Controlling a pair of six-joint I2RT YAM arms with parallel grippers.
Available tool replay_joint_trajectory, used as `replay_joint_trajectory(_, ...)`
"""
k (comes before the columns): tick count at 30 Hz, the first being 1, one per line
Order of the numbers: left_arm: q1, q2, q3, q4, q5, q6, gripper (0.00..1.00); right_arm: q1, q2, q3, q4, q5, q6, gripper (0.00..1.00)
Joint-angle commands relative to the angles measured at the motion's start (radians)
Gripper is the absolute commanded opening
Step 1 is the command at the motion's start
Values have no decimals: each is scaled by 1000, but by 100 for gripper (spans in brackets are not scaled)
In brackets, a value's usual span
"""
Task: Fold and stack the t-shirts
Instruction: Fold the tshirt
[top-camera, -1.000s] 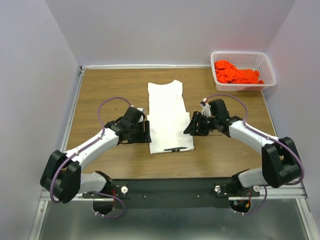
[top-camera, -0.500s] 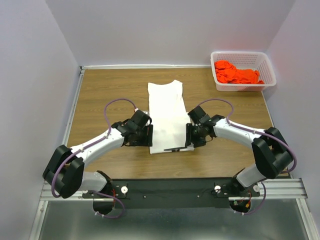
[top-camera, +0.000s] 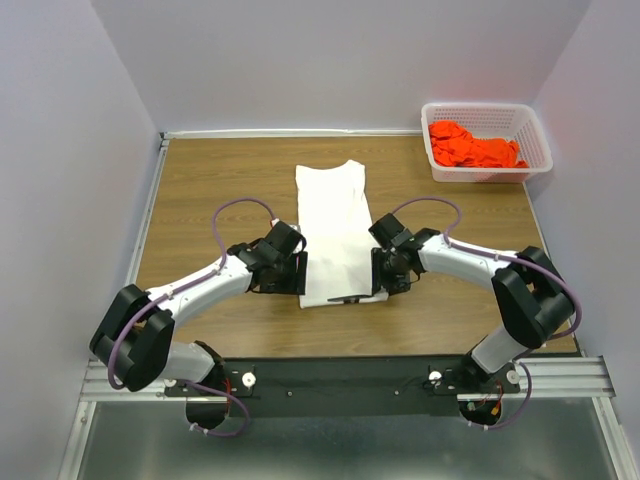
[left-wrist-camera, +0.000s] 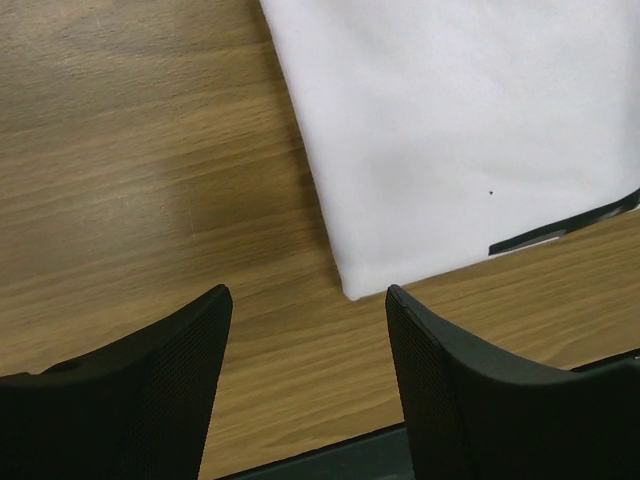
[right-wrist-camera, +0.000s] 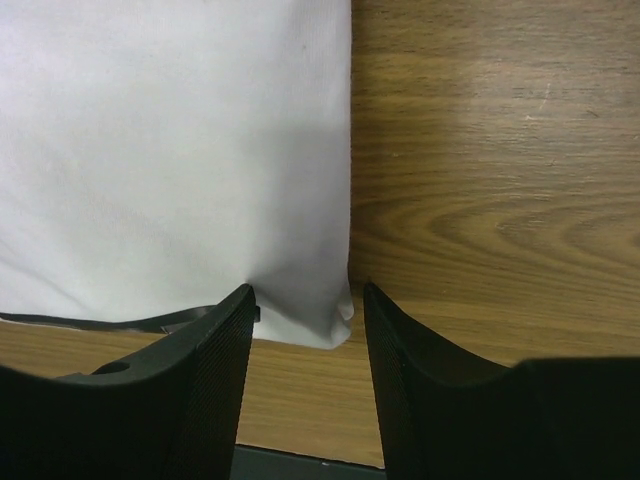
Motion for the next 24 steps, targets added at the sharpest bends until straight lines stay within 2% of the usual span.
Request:
replay_joint_trajectory(1, -7, 6, 0, -3, -21, 15, 71, 25, 40, -24, -26, 45, 20, 54)
replay_joint_trajectory(5, -7, 11, -7, -4, -19, 15, 71, 56, 77, -34, -26, 49, 28, 49)
replay_joint_trajectory(7, -9, 11, -13, -3, -16, 12, 71, 66, 96, -35, -29, 48, 35, 40)
replay_joint_trajectory(8, -10, 11, -15, -3, -14, 10, 71, 74, 102, -34, -29, 45, 36, 31)
replay_joint_trajectory(10, -13, 12, -19, -3, -13, 8, 71, 82, 111, -31, -27, 43, 36, 21)
replay_joint_trajectory(11, -12, 14, -21, -3, -8, 7, 71, 88, 117, -29, -27, 37, 32, 10)
replay_joint_trajectory(13, -16, 20, -21, -3, -5, 4, 71, 94, 123, -22, -29, 36, 22, 1)
replay_joint_trajectory(20, -26, 40, -16, -7, -11, -19, 71, 113, 136, 15, -27, 22, -12, 1)
replay_joint_trajectory(24, -32, 66, 5, -19, -25, -22, 64, 117, 143, 28, -27, 19, -27, 1)
